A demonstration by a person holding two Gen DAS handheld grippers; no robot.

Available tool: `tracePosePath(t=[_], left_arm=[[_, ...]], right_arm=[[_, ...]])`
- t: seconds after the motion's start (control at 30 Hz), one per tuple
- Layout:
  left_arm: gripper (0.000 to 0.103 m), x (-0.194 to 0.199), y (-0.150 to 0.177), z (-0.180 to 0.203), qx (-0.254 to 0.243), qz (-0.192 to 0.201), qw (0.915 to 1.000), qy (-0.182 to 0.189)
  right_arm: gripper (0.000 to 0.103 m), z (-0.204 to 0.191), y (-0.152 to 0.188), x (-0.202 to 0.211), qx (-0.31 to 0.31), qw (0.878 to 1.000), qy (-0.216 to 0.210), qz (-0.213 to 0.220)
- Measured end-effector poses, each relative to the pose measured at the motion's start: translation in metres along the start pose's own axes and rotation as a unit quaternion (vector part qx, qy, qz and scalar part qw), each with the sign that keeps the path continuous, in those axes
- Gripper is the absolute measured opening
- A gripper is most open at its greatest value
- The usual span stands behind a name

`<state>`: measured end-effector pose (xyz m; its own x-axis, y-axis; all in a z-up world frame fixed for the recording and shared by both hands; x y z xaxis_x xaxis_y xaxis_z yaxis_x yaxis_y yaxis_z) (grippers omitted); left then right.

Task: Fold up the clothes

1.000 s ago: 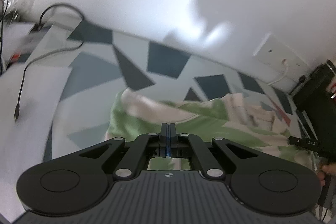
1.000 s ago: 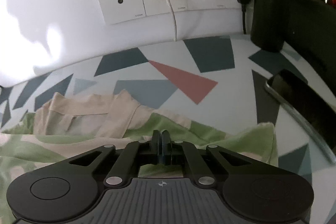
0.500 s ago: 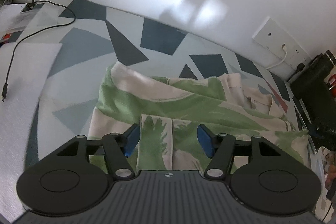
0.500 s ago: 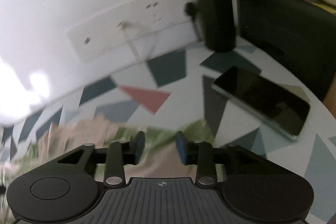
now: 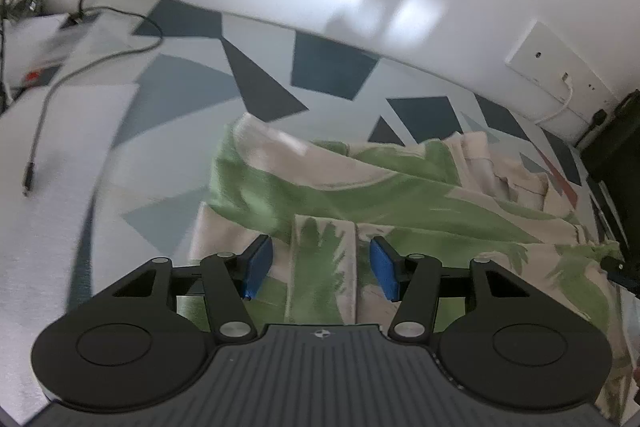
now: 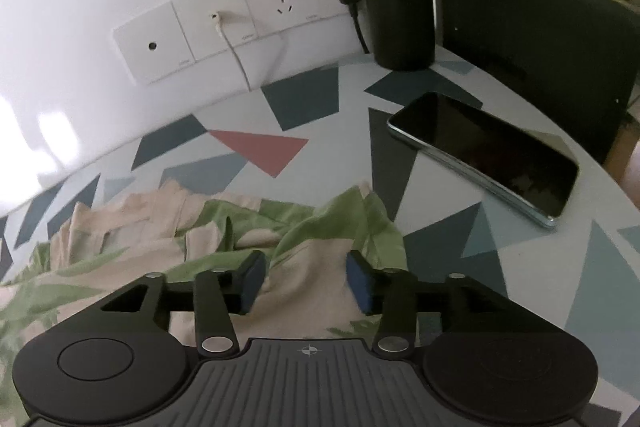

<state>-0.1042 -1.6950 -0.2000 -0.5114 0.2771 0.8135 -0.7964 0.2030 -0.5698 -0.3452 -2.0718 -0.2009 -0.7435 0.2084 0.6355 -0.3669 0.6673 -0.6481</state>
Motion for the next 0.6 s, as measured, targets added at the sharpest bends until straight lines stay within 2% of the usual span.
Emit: tracePosePath(t=[0.03, 0.1, 0.17, 0.2, 0.23, 0.27, 0.3, 0.4, 0.6], left_arm=[[0.054, 0.000, 0.000, 0.002, -0.003, -0.001, 1.0000, 0.002], [0.043, 0.002, 0.001, 0.005, 0.000, -0.003, 1.0000, 0.008], [0.018, 0.005, 0.003, 0.006, 0.019, -0.006, 0.9997, 0.016], [0.010, 0.008, 0.003, 0.006, 0.023, -0.005, 0.9996, 0.019], [0.008, 0.010, 0.004, 0.006, 0.025, -0.002, 0.9995, 0.021], [0.007, 0.012, 0.005, 0.006, 0.027, 0.000, 0.9993, 0.024], [0.006, 0.015, 0.005, 0.007, 0.026, 0.005, 0.9993, 0.028], [0.005, 0.034, 0.003, 0.012, 0.011, 0.037, 0.9981, 0.048], [0.005, 0.072, 0.005, 0.015, 0.016, 0.073, 0.9929, 0.092]], right_arm=[[0.046, 0.000, 0.001, -0.002, -0.003, 1.000, -0.006, -0.005], [0.048, -0.004, 0.006, -0.006, 0.005, 1.000, -0.012, -0.015], [0.047, -0.011, 0.012, -0.009, 0.034, 0.999, -0.005, -0.021], [0.037, -0.014, 0.014, -0.010, 0.047, 0.999, -0.002, -0.020], [0.027, -0.017, 0.016, -0.011, 0.060, 0.998, 0.001, -0.020], [0.011, -0.020, 0.017, -0.011, 0.068, 0.998, 0.001, -0.020], [0.004, -0.021, 0.018, -0.010, 0.070, 0.997, -0.001, -0.017], [0.002, -0.022, 0.018, 0.002, 0.074, 0.997, -0.004, 0.011], [0.001, -0.021, 0.016, 0.044, 0.053, 0.996, -0.018, 0.076]])
Point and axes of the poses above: each gripper's, at about its wrist camera, not at the fingertips, and x roughly against the way its jaws point, z to its right, y to its underside, the point moved 5 cm from there along -x, roughly the way its jaws point, and after that the axes turned 13 degrees about -y, right-handed, at the moved point
